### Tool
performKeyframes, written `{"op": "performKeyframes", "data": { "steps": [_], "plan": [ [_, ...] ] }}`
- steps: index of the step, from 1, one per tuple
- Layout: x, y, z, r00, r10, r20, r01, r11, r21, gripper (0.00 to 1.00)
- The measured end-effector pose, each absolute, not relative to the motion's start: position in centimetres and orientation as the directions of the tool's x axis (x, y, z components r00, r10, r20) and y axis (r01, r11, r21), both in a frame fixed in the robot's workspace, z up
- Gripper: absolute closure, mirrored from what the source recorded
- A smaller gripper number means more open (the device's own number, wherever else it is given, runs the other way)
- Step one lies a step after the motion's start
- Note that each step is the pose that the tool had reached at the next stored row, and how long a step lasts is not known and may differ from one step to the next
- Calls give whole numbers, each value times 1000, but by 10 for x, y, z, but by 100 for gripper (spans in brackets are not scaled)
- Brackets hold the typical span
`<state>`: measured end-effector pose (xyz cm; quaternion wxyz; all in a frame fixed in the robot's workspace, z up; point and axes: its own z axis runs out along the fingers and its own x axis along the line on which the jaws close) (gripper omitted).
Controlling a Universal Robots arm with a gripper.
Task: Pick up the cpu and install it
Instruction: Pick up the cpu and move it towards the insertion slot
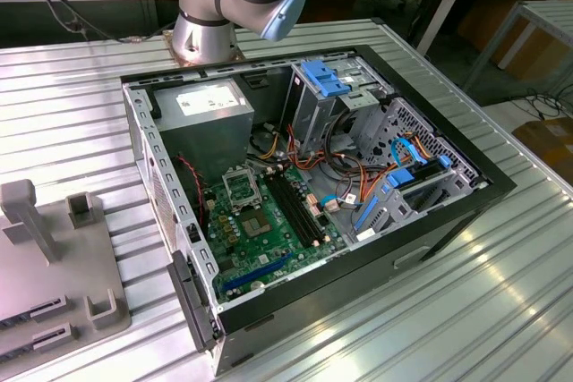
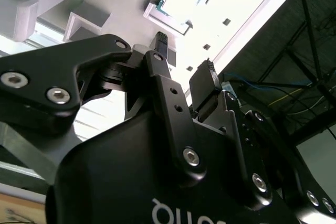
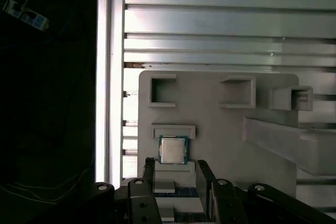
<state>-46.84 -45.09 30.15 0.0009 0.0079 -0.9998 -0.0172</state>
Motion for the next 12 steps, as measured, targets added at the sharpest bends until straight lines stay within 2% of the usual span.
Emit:
{"op": "performKeyframes", "data": {
  "steps": [12],
  "plan": [
    [-468, -451, 301, -1000, -16, 2, -16, 999, 27, 55]
  ]
}}
